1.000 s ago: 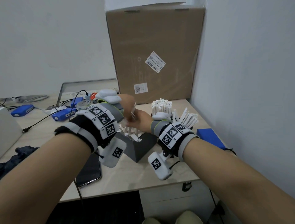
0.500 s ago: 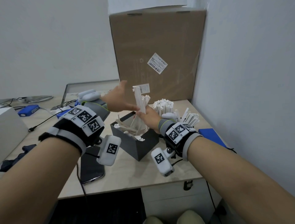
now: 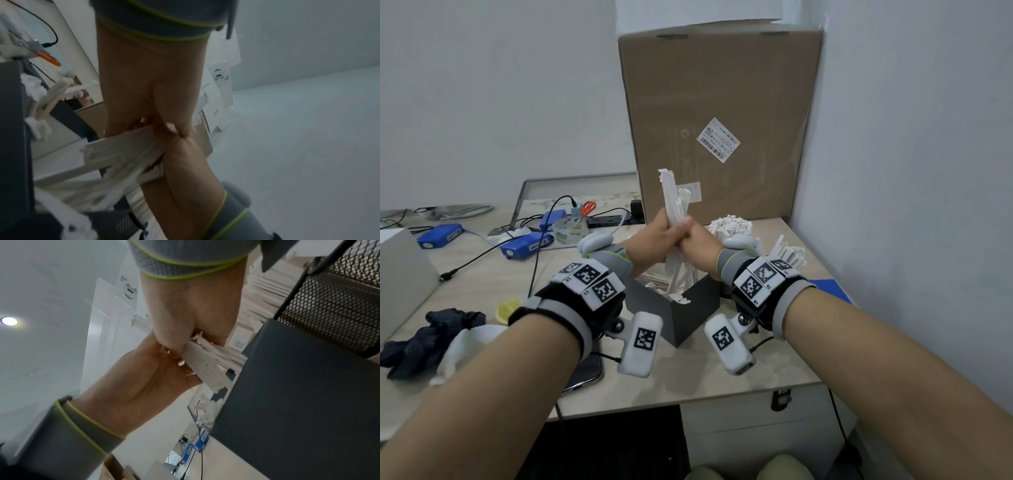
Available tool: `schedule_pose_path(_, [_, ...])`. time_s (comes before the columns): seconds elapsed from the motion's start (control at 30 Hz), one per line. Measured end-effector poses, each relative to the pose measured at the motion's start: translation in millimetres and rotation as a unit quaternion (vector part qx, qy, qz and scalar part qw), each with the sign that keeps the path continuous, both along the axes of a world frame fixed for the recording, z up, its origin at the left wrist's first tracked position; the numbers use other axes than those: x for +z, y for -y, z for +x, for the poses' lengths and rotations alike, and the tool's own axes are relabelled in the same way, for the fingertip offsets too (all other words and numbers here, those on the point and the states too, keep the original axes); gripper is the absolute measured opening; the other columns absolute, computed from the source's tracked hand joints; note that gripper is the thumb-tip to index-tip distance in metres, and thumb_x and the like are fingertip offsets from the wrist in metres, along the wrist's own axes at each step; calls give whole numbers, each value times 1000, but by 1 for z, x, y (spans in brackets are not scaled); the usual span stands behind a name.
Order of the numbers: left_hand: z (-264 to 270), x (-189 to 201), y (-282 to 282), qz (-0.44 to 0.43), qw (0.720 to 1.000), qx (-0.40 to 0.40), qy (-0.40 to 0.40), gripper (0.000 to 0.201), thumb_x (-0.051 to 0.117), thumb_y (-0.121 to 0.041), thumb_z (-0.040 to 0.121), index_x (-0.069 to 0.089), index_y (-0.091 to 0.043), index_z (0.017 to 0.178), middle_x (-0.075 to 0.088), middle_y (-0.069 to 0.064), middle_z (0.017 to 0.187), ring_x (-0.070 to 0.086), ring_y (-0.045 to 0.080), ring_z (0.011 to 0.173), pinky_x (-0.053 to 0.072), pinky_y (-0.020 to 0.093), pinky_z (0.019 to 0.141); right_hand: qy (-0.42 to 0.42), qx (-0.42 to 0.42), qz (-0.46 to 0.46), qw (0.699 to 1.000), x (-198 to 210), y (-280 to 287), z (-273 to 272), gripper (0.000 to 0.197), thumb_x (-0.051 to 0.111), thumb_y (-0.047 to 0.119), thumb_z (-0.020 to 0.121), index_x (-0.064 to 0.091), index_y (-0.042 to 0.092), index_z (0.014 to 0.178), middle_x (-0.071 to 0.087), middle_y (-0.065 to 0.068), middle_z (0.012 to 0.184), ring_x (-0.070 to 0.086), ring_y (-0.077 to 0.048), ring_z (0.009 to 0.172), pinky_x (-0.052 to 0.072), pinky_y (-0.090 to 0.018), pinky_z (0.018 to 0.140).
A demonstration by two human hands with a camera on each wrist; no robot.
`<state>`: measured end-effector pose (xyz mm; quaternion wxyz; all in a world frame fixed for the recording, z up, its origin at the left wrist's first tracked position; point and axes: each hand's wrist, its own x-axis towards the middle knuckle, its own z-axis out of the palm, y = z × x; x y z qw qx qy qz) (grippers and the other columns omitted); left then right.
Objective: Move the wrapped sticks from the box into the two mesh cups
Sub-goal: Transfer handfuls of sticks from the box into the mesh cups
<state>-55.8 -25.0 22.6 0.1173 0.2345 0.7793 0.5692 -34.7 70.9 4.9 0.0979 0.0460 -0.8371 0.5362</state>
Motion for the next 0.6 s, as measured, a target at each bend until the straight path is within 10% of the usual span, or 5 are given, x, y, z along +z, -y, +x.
schedule_pose_path(0.23, [-8, -6, -9, 119, 991, 52, 31, 38, 37, -21, 102, 31, -18, 140, 53, 9, 128, 56, 24, 114, 54, 45, 86, -17, -20, 25, 999, 0, 15, -8, 42, 41, 7, 90, 38, 6, 132, 52, -21, 124, 49, -36, 119, 41, -50, 102])
schedule_pose_path(0.43, [-14, -7, -14, 148, 982, 118, 22, 36, 40, -15, 100, 34, -13, 136, 54, 13, 131, 55, 27, 120, 47, 48, 100, 25, -44, 149, 988, 6, 7, -9, 62, 33, 16, 101, -4, 6, 151, -3, -7, 161, -6, -20, 149, -6, -29, 118])
schedule_pose_path(0.6, [-17, -9, -15, 132, 980, 150, -1, 33, 43, -17, 99, 38, -14, 131, 57, 12, 123, 60, 26, 110, 51, 49, 95, 47, -14, 136, 989, 0, -3, -7, 76, 45, 24, 96, -5, 19, 152, -12, 2, 161, -14, -19, 148, -2, -44, 121])
